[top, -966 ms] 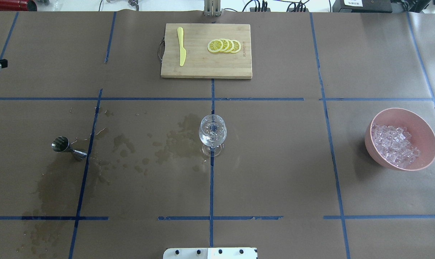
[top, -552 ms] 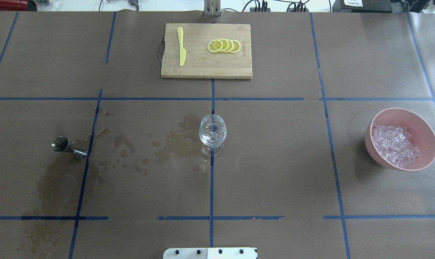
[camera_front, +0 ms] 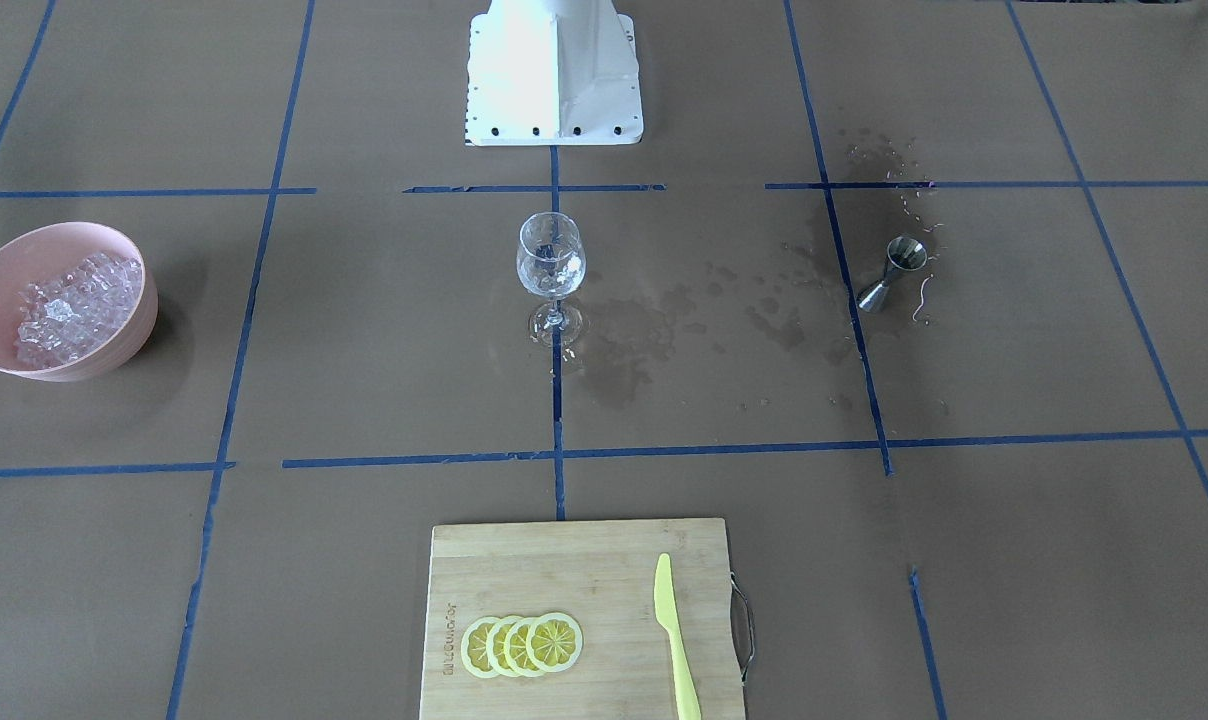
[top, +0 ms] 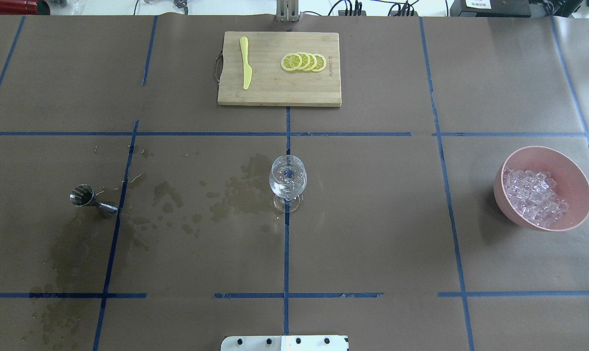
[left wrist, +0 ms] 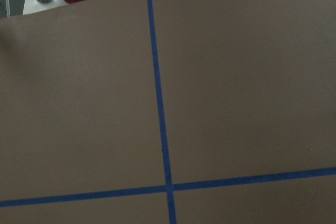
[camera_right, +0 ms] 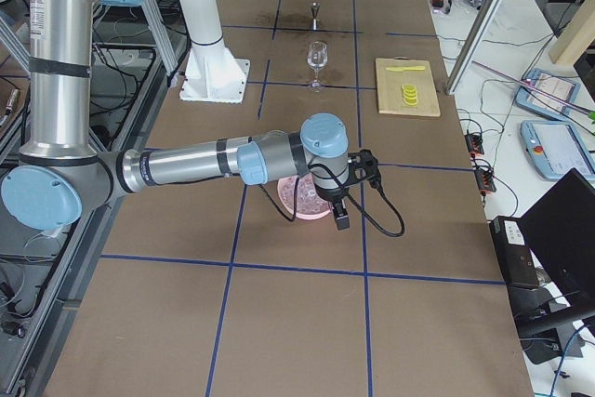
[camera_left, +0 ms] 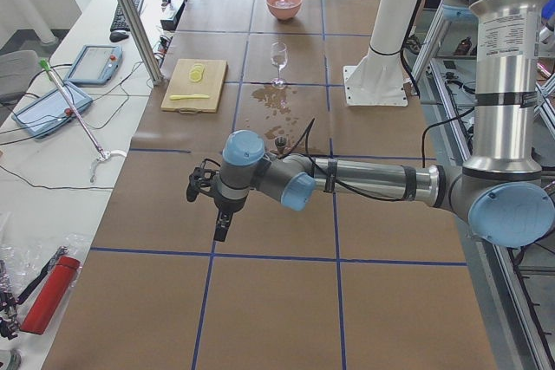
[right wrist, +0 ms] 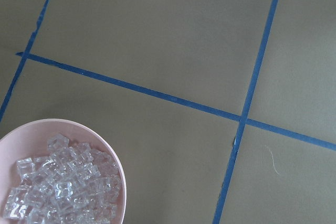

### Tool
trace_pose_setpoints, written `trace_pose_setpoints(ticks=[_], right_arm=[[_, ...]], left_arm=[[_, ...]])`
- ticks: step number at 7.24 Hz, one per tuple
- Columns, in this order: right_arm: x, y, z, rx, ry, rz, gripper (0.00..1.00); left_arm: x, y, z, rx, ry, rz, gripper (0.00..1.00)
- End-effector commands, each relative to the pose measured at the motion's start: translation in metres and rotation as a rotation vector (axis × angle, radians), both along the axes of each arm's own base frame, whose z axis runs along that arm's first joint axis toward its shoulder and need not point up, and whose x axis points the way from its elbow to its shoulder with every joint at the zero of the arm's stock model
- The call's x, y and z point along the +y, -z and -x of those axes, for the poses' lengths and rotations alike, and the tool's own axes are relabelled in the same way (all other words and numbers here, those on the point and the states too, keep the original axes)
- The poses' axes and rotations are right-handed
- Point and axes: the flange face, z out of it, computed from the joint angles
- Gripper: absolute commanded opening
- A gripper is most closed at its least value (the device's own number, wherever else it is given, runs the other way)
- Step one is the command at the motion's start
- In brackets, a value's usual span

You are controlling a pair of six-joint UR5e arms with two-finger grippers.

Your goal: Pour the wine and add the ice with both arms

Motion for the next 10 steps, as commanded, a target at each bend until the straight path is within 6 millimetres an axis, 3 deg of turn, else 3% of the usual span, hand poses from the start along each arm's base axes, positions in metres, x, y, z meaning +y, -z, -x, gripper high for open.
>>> trace_pose_setpoints(ticks=[1, 2, 3, 4, 5, 6, 8, 10], right_arm=[[0.0, 0.02, 0.005, -0.048, -0.052, 0.041, 0.99], [0.005, 0.049, 0.021, -0.066, -0.082, 0.064, 0.99], [0.013, 0.062, 0.041, -0.071, -0.063, 0.073, 0.99], [0.014, 0.072, 0.068, -0.074, -0.06, 0.097, 0.99], [0.015, 0.078, 0.101, -0.072, -0.106, 0.101, 0.98], [0.031, 0.068, 0.14, -0.058, -0.152, 0.083, 0.99], [0.056, 0.046, 0.183, -0.045, -0.162, 0.035, 0.98], [0.075, 0.031, 0.242, 0.067, -0.097, -0.052, 0.98]], left_arm=[[0.054, -0.033, 0.002, 0.192, -0.049, 0.149, 1.0], [0.064, -0.032, 0.002, 0.215, -0.053, 0.16, 1.0], [0.062, -0.034, 0.001, 0.211, -0.053, 0.167, 1.0], [0.062, -0.023, 0.003, 0.207, -0.051, 0.142, 1.0], [0.059, -0.028, 0.002, 0.201, -0.048, 0.153, 1.0], [0.051, -0.024, -0.001, 0.202, -0.052, 0.146, 1.0], [0.048, -0.022, -0.001, 0.202, -0.052, 0.14, 1.0], [0.049, -0.023, 0.0, 0.202, -0.05, 0.142, 1.0]])
